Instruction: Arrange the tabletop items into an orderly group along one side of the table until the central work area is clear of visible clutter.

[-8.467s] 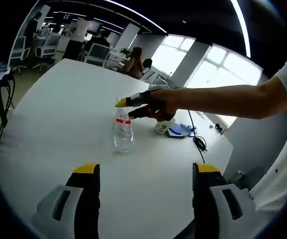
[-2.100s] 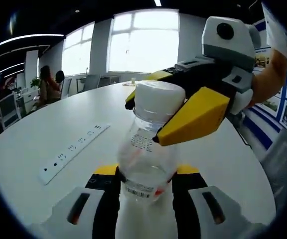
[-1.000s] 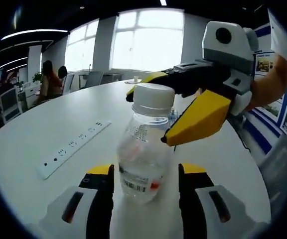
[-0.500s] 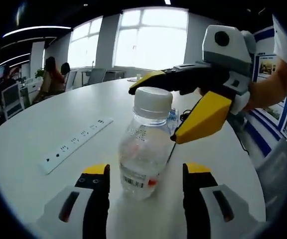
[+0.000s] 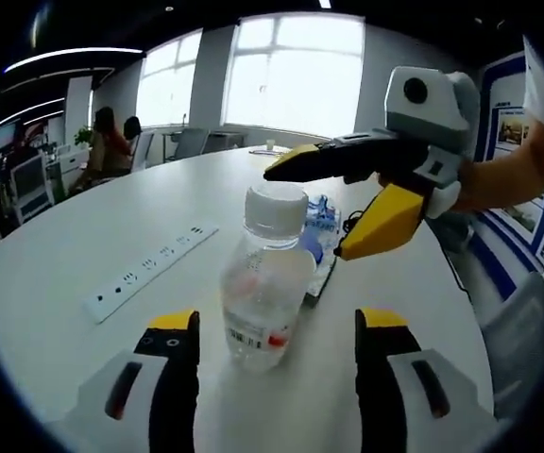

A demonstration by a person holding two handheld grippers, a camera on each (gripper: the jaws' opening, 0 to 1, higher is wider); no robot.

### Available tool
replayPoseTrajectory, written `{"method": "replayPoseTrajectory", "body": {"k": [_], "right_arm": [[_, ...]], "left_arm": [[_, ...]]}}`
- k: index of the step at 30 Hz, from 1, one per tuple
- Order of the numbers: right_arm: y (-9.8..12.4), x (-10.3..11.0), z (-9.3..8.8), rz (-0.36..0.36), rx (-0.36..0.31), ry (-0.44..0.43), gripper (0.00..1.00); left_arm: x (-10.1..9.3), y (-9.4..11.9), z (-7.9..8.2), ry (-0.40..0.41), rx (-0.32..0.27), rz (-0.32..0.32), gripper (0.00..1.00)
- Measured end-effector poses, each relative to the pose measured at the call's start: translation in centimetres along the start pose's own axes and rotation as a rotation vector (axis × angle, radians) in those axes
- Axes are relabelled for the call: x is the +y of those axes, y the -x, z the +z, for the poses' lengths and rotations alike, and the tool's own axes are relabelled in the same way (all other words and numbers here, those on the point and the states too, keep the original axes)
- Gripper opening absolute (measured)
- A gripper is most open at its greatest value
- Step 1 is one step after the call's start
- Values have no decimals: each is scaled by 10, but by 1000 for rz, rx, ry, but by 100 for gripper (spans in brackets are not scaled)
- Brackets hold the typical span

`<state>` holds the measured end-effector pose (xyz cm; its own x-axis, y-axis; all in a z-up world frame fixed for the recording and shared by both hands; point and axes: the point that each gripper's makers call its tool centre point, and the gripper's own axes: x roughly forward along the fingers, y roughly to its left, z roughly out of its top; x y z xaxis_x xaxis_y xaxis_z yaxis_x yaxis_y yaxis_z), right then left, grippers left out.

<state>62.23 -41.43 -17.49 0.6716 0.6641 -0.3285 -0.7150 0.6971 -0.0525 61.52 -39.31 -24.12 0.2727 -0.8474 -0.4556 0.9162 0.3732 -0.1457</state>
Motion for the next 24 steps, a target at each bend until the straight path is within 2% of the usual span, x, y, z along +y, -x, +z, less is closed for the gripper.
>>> {"method": "replayPoseTrajectory", "body": {"k": [10, 24], "right_arm": [[27, -10, -6, -23, 2, -14, 61], [86, -34, -22, -66, 16, -42, 65]], "left_arm": [[-15, 18, 7, 10, 10, 39, 73], [-43, 37, 16, 33, 10, 110, 78]]}}
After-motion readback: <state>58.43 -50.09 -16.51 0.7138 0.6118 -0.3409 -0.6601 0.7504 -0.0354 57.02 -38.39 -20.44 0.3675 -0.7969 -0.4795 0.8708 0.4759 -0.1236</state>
